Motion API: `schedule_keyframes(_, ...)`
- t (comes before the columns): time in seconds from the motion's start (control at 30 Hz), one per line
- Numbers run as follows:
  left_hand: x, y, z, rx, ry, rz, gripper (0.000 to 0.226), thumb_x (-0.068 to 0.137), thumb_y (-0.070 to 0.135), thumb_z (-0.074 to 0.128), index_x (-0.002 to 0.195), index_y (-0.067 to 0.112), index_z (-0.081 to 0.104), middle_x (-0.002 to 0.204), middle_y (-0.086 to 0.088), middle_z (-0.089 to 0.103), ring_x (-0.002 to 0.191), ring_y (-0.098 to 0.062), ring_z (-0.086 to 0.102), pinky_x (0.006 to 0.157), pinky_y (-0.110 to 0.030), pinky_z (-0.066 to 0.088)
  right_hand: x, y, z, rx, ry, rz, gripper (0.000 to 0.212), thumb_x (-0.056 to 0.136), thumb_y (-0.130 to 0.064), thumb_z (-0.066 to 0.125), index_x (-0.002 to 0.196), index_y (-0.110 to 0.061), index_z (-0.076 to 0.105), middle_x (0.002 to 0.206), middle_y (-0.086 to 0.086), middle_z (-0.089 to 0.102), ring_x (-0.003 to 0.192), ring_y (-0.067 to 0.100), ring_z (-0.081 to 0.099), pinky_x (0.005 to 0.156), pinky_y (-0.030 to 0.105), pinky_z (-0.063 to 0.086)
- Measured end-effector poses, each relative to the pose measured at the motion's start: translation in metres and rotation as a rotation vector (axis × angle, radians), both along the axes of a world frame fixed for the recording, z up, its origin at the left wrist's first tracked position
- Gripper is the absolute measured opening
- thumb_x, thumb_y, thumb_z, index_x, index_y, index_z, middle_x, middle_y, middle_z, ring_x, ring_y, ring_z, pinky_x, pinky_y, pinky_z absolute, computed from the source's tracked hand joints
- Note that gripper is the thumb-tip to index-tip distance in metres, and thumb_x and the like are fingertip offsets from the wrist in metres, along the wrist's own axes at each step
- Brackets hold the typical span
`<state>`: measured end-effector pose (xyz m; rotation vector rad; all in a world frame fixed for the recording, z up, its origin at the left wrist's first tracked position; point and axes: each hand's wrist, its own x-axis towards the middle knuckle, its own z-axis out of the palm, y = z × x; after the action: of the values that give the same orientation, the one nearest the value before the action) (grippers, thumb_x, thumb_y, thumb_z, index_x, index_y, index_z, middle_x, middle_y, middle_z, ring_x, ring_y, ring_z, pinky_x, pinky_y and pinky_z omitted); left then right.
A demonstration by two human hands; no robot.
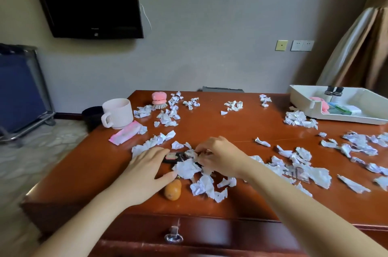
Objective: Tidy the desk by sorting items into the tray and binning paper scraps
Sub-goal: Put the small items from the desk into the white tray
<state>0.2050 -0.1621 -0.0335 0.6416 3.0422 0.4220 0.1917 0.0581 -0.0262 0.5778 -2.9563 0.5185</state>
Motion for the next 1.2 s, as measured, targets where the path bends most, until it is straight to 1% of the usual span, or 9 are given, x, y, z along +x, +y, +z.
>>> schedule_keyframes(0.2,-0.009,-0.004,-0.026,0.046,0.036,0.042,0.061,0.094,0.053,0.035,0.147,0.029,0.018,0.154,0.013,0.019,0.143,-0.007,0.014,0.117,-0.03,0.011,-0.008,-0.018,-0.005,0.125,0.04,-0.07,0.039,0.093,-0.037,0.049,0.13,-0.023,0.05,0.116,0.004,0.059,0.106,0.024,0.04,0.089,0.036,0.041)
schedule_keyframes(0.4,-0.023,0.003,-0.027,0.066,0.067,0.034,0.053,0.098,0.043,0.033,0.147,0.026,0.023,0.154,0.011,0.022,0.144,-0.008,0.014,0.117,-0.031,0.012,-0.016,-0.034,-0.002,0.13,0.031,0.017,0.044,0.094,-0.015,0.044,0.136,-0.03,0.044,0.134,0.003,0.049,0.123,0.025,0.039,0.095,0.037,0.034)
schedule_keyframes(0.53,-0.03,0.004,-0.029,0.076,0.061,0.026,0.053,0.097,0.043,0.033,0.146,0.025,0.025,0.154,0.01,0.022,0.143,-0.008,0.014,0.118,-0.032,0.013,-0.027,-0.039,0.001,0.066,-0.096,0.105,0.043,0.089,-0.003,0.046,0.127,-0.022,0.054,0.128,0.006,0.053,0.121,0.026,0.044,0.101,0.045,0.04)
schedule_keyframes(0.67,-0.03,0.004,-0.029,0.133,0.065,0.016,0.051,0.097,0.042,0.035,0.144,0.024,0.03,0.151,0.01,0.028,0.141,-0.009,0.02,0.117,-0.032,0.018,-0.034,-0.027,0.005,0.096,-0.073,0.092,0.017,0.091,-0.009,0.051,0.103,-0.011,0.062,0.112,0.007,0.058,0.104,0.024,0.052,0.089,0.038,0.049)
schedule_keyframes(0.77,-0.03,0.002,-0.028,0.21,0.118,0.05,0.044,0.098,0.038,0.038,0.139,0.024,0.038,0.147,0.01,0.034,0.138,-0.01,0.025,0.115,-0.03,0.017,-0.035,-0.022,0.006,0.036,-0.056,0.067,0.012,0.09,-0.005,0.05,0.09,-0.008,0.062,0.101,0.007,0.06,0.09,0.024,0.056,0.08,0.039,0.052)
schedule_keyframes(0.9,-0.039,-0.011,-0.027,0.209,0.25,0.133,0.039,0.098,0.035,0.038,0.133,0.022,0.047,0.141,0.007,0.041,0.135,-0.012,0.031,0.114,-0.032,0.015,-0.042,-0.016,0.006,0.086,-0.032,-0.021,0.019,0.089,-0.003,0.045,0.094,-0.012,0.062,0.101,0.007,0.064,0.09,0.025,0.057,0.077,0.039,0.053)
schedule_keyframes(1.0,-0.048,-0.023,-0.025,0.215,0.301,0.214,0.043,0.096,0.039,0.034,0.13,0.02,0.05,0.14,0.003,0.045,0.135,-0.017,0.033,0.113,-0.035,0.016,-0.046,-0.012,0.007,0.1,0.003,-0.064,0.019,0.092,-0.01,0.043,0.094,-0.013,0.061,0.1,0.006,0.066,0.089,0.024,0.059,0.074,0.035,0.051)
schedule_keyframes(1.1,-0.063,-0.034,-0.027,0.178,0.283,0.315,0.04,0.098,0.034,0.036,0.135,0.02,0.045,0.146,-0.001,0.038,0.138,-0.019,0.028,0.114,-0.039,0.014,-0.041,-0.015,0.01,-0.056,-0.108,0.003,0.026,0.094,-0.035,0.046,0.09,-0.015,0.062,0.091,0.006,0.069,0.082,0.021,0.063,0.076,0.035,0.052)
schedule_keyframes(1.2,-0.077,-0.041,-0.029,0.145,0.254,0.399,0.043,0.099,0.034,0.034,0.138,0.019,0.041,0.147,-0.005,0.036,0.138,-0.024,0.027,0.113,-0.042,0.017,-0.035,-0.025,0.012,0.009,-0.167,0.103,0.026,0.088,-0.044,0.054,0.083,-0.019,0.06,0.093,-0.001,0.063,0.091,0.017,0.055,0.081,0.034,0.047)
